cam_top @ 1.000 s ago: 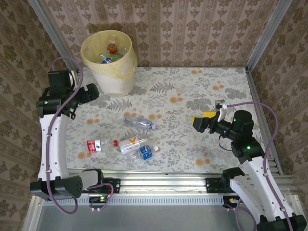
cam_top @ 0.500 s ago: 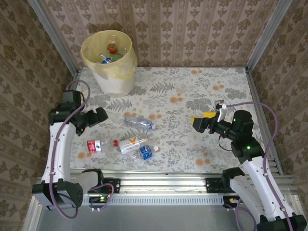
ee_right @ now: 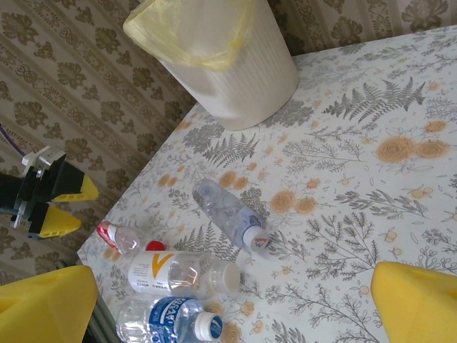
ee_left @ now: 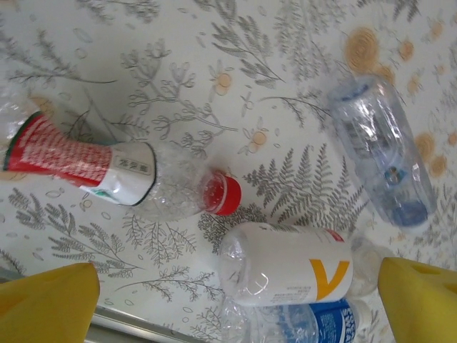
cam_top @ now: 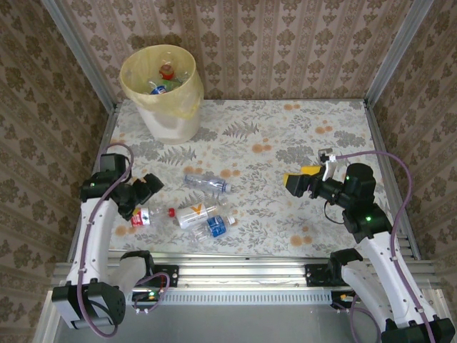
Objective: Throw the plastic bottles in the bin
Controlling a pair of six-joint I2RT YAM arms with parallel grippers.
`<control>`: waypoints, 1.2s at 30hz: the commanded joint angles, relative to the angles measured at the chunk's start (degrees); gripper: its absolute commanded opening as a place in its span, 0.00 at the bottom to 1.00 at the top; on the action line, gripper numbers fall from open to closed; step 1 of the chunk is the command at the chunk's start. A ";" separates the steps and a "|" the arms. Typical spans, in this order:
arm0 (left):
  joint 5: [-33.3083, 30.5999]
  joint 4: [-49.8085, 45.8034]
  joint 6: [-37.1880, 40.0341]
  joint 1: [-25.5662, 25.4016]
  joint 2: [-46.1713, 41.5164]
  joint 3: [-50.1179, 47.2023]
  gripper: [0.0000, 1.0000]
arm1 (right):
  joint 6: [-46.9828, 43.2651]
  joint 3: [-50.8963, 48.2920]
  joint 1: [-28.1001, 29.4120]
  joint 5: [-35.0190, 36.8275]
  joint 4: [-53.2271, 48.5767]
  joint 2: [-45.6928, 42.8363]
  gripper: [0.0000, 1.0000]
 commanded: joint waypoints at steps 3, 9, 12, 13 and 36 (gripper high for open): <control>-2.35 -1.92 -12.13 0.62 -2.07 -2.97 1.00 | -0.80 1.51 0.30 -0.40 -0.19 0.21 1.00; -3.40 -2.93 -20.94 0.99 -3.26 -6.56 1.00 | -0.93 1.56 0.30 -0.11 -0.64 0.25 1.00; -4.00 -2.62 -22.00 1.65 -2.07 -7.54 1.00 | -1.14 1.80 0.30 0.07 -1.05 0.22 1.00; -3.78 -1.75 -21.92 1.80 -1.65 -7.61 1.00 | -1.14 1.93 0.30 -0.01 -1.16 0.25 1.00; -7.09 6.58 -19.81 7.25 6.93 -9.78 1.00 | -1.66 2.40 0.30 0.86 -2.48 0.62 1.00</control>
